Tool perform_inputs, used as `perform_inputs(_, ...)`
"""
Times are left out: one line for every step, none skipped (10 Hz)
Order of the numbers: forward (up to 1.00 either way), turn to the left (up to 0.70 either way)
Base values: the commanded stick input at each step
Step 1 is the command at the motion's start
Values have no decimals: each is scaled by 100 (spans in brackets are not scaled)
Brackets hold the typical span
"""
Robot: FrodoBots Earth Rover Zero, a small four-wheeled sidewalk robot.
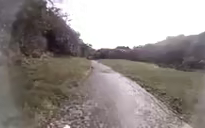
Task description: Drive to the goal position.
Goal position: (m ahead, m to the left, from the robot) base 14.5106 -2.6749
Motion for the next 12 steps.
perform_inputs(100,0)
perform_inputs(100,-4)
perform_inputs(100,-15)
perform_inputs(100,-19)
perform_inputs(100,-15)
perform_inputs(100,-4)
perform_inputs(100,0)
perform_inputs(100,0)
perform_inputs(100,0)
perform_inputs(100,0)
perform_inputs(100,0)
perform_inputs(100,0)
